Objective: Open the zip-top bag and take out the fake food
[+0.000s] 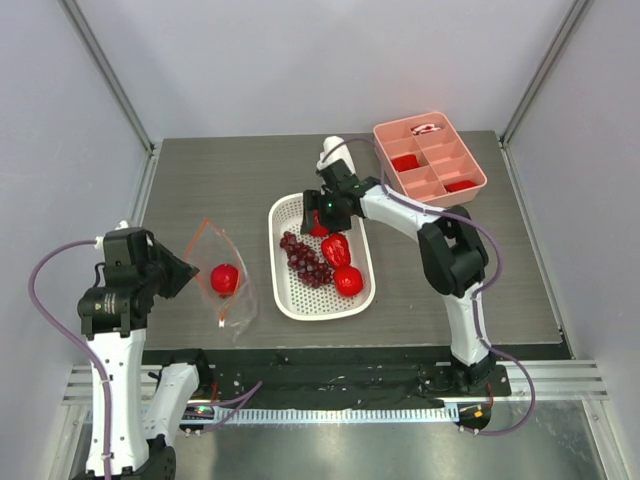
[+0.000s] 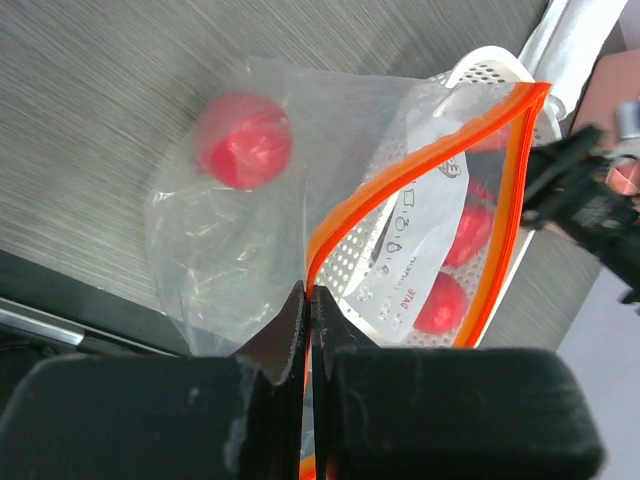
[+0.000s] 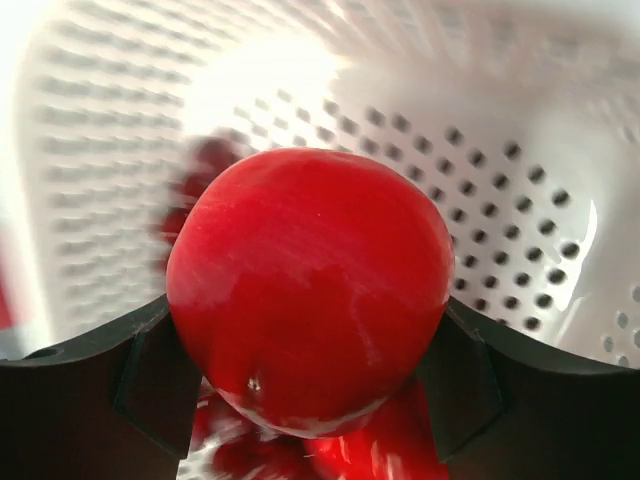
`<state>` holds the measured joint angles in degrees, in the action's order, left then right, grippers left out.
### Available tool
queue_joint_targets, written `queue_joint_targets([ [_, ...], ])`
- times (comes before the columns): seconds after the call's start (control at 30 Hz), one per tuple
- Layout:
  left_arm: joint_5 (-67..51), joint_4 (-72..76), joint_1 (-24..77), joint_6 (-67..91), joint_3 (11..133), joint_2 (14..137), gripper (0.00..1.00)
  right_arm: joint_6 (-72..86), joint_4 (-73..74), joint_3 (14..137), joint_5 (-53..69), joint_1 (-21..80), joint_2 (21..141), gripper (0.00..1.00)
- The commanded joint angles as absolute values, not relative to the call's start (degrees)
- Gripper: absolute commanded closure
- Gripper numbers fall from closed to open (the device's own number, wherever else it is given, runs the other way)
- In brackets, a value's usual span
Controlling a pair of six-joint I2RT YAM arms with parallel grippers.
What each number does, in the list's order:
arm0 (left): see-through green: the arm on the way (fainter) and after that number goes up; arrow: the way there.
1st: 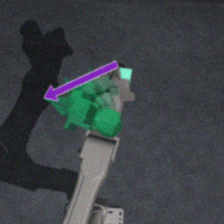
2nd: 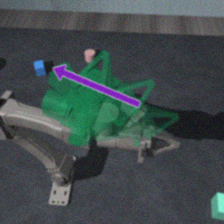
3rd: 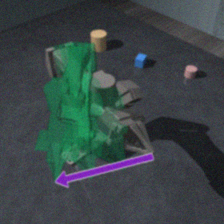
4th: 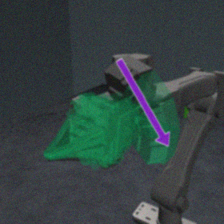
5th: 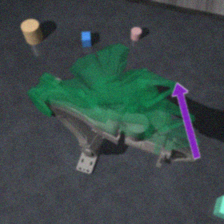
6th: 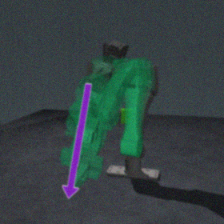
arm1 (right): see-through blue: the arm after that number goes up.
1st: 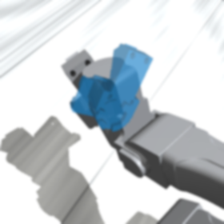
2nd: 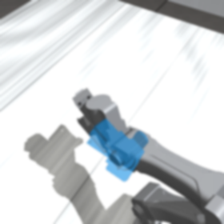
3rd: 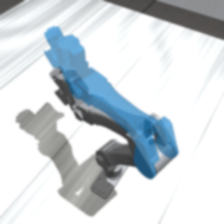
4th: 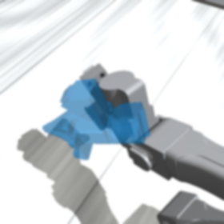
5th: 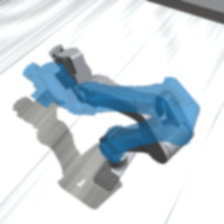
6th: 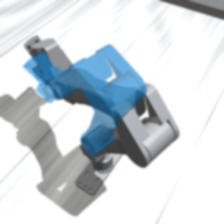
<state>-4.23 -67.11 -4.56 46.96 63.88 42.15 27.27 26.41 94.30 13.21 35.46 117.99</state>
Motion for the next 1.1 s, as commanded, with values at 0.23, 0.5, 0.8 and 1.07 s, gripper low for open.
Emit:
queue_joint_targets([
  [0.23,-7.2,-63.9,-4.4,48.4,62.4,42.6,1.0,18.4,40.8,102.8,4.8,39.0,113.2,0.0],
  [0.5,-7.6,-64.2,-4.4,47.9,62.4,42.5,1.0,16.6,46.1,114.2,-0.7,51.9,107.3,0.06],
  [0.8,-9.0,-63.3,-4.4,50.9,61.0,41.9,1.0,29.2,42.5,131.7,6.9,61.5,114.5,0.67],
  [1.07,-11.2,-61.3,-4.4,56.2,59.1,39.2,1.0,43.4,44.4,133.1,6.9,64.3,120.1,0.89],
])
